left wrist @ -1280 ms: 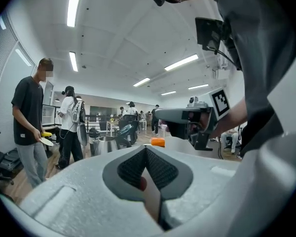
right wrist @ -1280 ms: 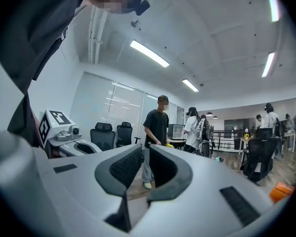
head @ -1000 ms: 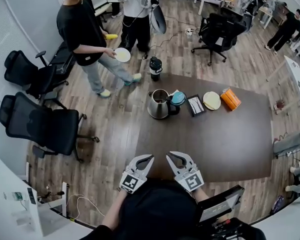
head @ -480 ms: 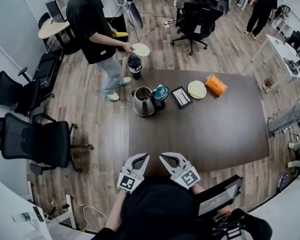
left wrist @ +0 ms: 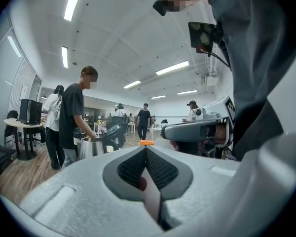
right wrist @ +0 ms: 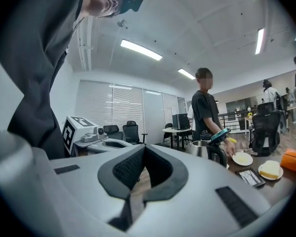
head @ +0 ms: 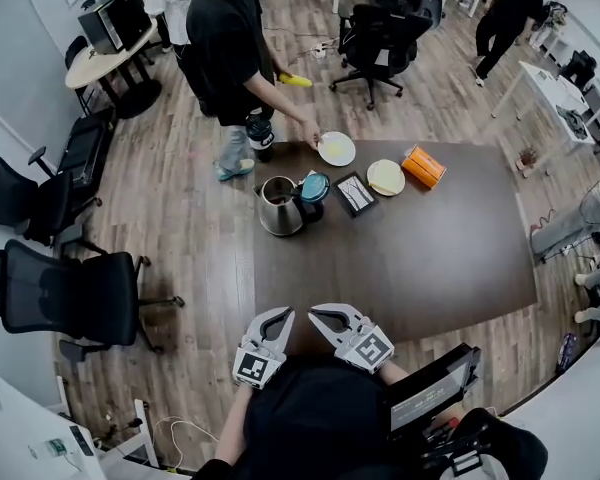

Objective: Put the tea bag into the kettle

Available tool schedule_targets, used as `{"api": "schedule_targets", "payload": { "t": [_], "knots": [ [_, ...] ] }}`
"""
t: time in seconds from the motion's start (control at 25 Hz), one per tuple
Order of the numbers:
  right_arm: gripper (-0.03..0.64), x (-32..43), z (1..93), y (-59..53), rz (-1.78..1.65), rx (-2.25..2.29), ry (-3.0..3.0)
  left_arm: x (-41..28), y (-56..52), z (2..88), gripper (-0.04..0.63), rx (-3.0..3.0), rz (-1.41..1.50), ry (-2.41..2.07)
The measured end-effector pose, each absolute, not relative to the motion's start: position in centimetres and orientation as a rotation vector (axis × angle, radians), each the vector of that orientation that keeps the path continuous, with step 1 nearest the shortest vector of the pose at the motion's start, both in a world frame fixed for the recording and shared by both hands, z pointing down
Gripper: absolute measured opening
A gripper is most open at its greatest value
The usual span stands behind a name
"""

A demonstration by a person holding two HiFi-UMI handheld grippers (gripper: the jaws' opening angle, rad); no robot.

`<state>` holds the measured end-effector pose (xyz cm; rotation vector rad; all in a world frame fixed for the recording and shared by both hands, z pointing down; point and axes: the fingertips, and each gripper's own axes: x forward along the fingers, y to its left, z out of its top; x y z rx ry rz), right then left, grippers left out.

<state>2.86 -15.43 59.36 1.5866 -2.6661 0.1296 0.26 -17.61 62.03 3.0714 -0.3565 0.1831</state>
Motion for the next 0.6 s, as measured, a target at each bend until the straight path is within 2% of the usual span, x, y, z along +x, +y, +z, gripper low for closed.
{"api": "schedule_targets", "payload": {
  "t": [0.6],
  "knots": [
    [0.005,2.3,60.31,-14.74,0.16,1.561,-2.657,0.51,-17.2,62.63,0.003,3.066,0.19,-0.328]
  ]
}}
